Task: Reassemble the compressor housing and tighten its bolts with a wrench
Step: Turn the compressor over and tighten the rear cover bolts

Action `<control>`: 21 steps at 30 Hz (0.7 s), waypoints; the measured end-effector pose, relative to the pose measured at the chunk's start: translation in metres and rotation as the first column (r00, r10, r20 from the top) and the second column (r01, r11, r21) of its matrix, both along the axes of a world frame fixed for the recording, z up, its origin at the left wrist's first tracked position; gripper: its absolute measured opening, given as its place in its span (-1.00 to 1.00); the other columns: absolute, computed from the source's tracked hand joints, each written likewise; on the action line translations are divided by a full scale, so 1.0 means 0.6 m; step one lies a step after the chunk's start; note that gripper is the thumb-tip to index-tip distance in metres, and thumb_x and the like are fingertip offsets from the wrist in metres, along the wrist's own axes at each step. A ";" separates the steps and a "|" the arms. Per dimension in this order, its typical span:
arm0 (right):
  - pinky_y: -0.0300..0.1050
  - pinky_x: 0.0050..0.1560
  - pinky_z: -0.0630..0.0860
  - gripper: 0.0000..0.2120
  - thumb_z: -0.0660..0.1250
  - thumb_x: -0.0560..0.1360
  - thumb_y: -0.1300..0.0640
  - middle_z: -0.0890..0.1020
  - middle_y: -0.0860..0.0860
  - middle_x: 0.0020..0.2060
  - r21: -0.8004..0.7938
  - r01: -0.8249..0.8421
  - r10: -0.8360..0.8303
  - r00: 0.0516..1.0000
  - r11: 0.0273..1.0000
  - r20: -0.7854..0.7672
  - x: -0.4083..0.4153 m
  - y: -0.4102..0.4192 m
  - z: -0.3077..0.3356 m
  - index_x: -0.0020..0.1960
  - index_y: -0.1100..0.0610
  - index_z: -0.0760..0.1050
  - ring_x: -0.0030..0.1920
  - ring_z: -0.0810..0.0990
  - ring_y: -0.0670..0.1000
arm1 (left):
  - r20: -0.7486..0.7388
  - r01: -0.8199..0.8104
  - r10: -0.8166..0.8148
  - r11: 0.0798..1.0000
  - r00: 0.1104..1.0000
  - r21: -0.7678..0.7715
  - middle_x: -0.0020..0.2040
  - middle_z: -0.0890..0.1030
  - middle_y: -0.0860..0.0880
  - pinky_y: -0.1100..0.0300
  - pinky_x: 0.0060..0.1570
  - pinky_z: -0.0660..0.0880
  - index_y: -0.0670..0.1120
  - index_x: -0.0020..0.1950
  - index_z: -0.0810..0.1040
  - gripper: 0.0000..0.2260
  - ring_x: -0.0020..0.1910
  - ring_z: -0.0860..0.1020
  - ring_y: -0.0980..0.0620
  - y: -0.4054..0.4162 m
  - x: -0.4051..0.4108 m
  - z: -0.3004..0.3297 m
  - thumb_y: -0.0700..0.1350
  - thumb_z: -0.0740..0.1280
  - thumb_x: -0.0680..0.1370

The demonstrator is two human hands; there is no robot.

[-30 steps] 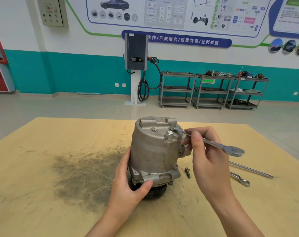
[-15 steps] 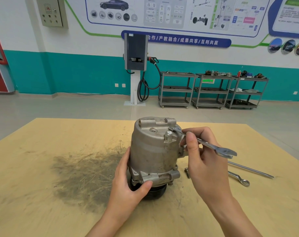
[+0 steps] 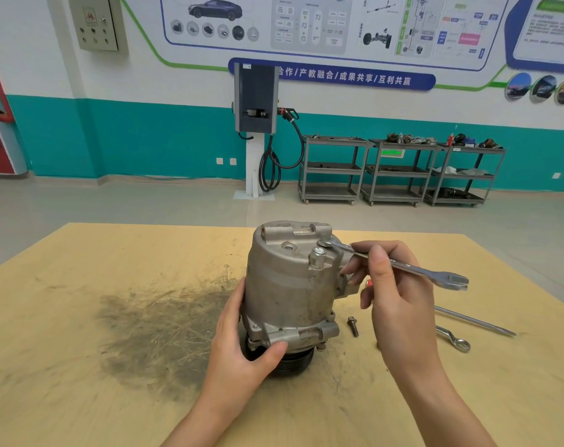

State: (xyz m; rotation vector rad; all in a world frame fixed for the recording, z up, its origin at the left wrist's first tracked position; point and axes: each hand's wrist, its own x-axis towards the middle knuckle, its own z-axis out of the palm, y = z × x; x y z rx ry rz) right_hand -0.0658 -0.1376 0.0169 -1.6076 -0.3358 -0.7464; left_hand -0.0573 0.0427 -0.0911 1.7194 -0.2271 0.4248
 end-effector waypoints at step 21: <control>-0.17 -0.30 0.47 -0.86 0.11 0.58 -0.05 0.58 -0.15 -0.25 -0.193 0.250 -0.233 0.967 0.949 0.106 -0.004 0.034 -0.004 -0.10 -0.09 0.40 -0.24 0.57 -0.11 | 0.048 0.002 0.000 0.999 0.999 -0.046 0.32 0.38 0.54 0.56 0.21 0.33 0.29 0.43 0.27 -0.20 0.35 0.39 0.43 0.002 0.003 0.001 0.20 0.47 0.21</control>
